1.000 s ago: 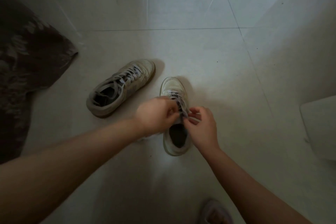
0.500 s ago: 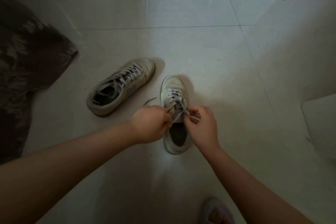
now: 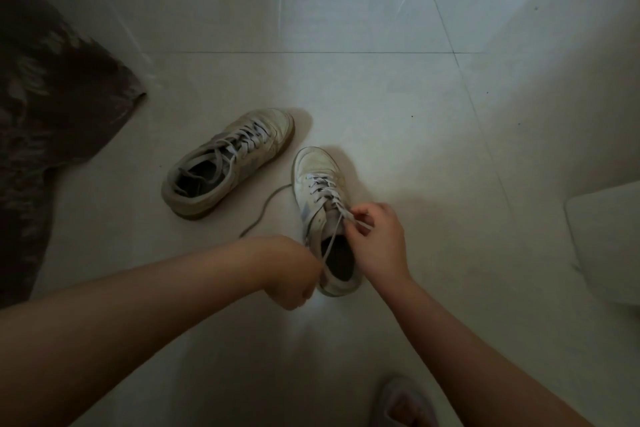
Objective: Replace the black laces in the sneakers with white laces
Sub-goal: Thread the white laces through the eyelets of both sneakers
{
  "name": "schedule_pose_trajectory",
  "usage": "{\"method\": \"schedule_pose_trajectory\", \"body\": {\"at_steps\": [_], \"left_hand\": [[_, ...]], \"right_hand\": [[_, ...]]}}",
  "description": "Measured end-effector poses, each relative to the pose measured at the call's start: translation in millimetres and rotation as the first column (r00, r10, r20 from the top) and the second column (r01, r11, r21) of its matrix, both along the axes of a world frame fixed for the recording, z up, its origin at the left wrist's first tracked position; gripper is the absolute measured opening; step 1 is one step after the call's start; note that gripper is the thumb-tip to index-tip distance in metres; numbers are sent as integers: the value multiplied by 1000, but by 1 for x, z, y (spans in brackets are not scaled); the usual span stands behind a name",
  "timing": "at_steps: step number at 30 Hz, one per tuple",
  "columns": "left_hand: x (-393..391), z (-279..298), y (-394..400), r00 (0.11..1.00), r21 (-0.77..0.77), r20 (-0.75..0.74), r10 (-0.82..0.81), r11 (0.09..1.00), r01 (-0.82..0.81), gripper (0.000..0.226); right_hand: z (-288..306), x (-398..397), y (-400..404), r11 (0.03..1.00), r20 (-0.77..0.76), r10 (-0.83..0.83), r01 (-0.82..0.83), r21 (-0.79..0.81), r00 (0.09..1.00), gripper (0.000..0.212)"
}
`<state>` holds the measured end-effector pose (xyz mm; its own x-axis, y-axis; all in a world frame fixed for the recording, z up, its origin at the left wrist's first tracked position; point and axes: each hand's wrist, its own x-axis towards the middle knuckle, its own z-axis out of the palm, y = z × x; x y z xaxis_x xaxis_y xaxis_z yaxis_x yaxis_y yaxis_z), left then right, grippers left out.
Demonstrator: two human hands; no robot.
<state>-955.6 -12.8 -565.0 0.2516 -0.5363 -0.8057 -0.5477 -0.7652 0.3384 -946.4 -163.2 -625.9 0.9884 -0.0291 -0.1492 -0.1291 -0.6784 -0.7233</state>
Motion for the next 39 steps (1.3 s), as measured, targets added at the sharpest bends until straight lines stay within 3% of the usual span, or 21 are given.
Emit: {"method": "schedule_pose_trajectory", "body": {"at_steps": [3,5,7,12,16,18,20,22,24,27,29,31,33,35,37,39], "left_hand": [[14,0,23,960,-94,85,265,962,-257,43],[27,-7,41,816,-245,268,513,855,-457,31],[31,-20,47,663,-352,338,668,743,-569,19],[25,-53,28,649,-329,222,728,683,-652,16],[21,-57,26,602,-364,150,785,609,-704,15],[21,-51,29,523,-415,7,853,478,-774,16],[30,-34,33,306,-414,-330,893,155,-897,25],[43,-15,33,81,-273,-630,772,-123,-954,30],[54,3,29,-54,-122,-766,641,-227,-966,26],[60,21,22,-131,25,-865,485,-220,-975,27],[62,25,20,-105,-34,-878,467,-280,-959,27],[64,25,26,41,-307,-743,668,-285,-908,27],[62,23,35,199,-499,-553,809,-130,-857,31],[53,20,42,318,-487,-533,784,23,-873,38],[43,13,45,379,-485,-559,738,79,-871,39],[36,6,47,419,-555,-493,763,95,-826,32]], "right_hand": [[2,-1,0,1000,3,-19,19,-7,1000,8],[4,-1,1,1000,5,-27,27,-10,1000,9],[4,-2,2,999,5,-43,43,6,999,9],[7,-4,4,997,11,-54,53,49,999,9],[10,-3,5,999,42,34,-33,-22,999,17],[12,-4,9,969,193,207,-174,-176,959,20],[16,-2,16,939,257,316,-263,-220,913,24],[22,1,27,933,178,350,-326,-152,920,28],[26,5,37,921,36,390,-390,-8,920,26],[34,12,45,914,-134,362,-323,245,922,9],[42,14,47,884,-223,355,-249,395,908,6],[52,17,49,811,-262,322,-122,572,910,15],[66,24,49,741,-257,241,-7,672,936,18],[76,33,47,697,-241,153,69,714,958,17],[79,42,45,679,-236,80,121,724,968,21],[80,47,42,657,-237,22,165,736,971,28]]}}
